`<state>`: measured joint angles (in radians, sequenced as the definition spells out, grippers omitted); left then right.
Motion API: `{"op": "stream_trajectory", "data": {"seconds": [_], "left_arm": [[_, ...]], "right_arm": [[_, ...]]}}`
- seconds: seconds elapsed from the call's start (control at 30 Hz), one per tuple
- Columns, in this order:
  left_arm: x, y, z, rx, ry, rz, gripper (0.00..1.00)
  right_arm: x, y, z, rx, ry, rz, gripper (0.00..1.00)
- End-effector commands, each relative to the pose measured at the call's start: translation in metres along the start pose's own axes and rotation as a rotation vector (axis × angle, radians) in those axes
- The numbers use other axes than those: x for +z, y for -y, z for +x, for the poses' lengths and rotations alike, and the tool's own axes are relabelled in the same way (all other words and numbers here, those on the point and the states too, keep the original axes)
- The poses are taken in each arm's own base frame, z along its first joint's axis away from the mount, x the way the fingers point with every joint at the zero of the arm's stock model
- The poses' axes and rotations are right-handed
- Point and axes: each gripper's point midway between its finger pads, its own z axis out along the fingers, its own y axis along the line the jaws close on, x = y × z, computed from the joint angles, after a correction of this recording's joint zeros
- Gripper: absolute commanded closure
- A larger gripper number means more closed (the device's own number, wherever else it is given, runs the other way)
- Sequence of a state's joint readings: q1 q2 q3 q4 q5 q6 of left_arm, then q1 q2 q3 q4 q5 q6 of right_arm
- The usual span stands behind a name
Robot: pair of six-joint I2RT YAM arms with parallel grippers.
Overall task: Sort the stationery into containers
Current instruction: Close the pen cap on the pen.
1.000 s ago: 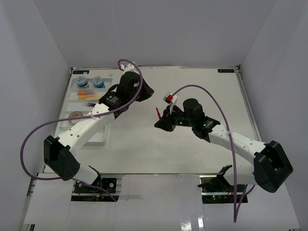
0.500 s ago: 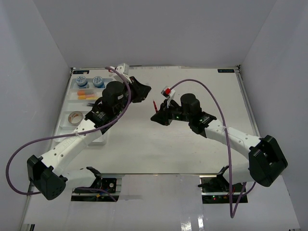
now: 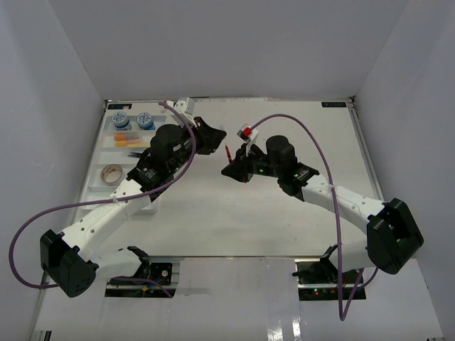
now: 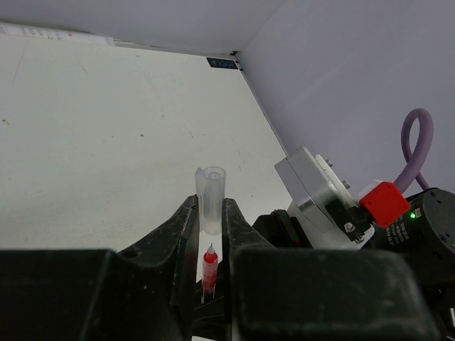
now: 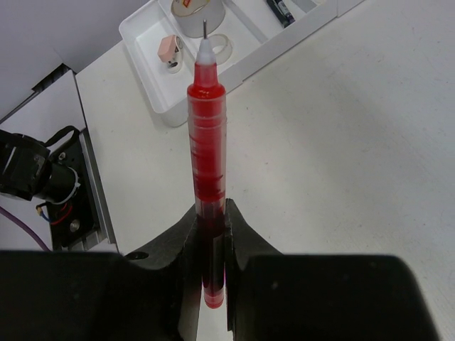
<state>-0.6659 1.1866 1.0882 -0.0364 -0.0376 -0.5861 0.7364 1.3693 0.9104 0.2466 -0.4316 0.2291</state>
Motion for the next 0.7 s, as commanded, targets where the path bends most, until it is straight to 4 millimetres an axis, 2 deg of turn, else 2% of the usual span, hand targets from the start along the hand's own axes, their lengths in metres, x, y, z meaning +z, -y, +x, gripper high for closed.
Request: {"op": "stream_trajectory", "data": {"seconds": [0.0, 0.33, 0.67], "left_arm": [[-0.013, 0.023, -0.021, 0.021, 0.066, 0.093, 1.00], [-0.018, 0.026, -0.013, 0.032, 0.056, 0.131, 1.00], [-0.016, 0.014, -0.018, 0.053, 0.096, 0.078, 1.00]], "right_arm": [[0.004, -0.007, -0.035, -0.046, 0.084, -0.014, 0.92], [0.002, -0.007, -0.044, -0.056, 0.108, -0.002, 0.92], [0.000, -0.010, -0.045, -0.055, 0.109, -0.014, 0.92]]}}
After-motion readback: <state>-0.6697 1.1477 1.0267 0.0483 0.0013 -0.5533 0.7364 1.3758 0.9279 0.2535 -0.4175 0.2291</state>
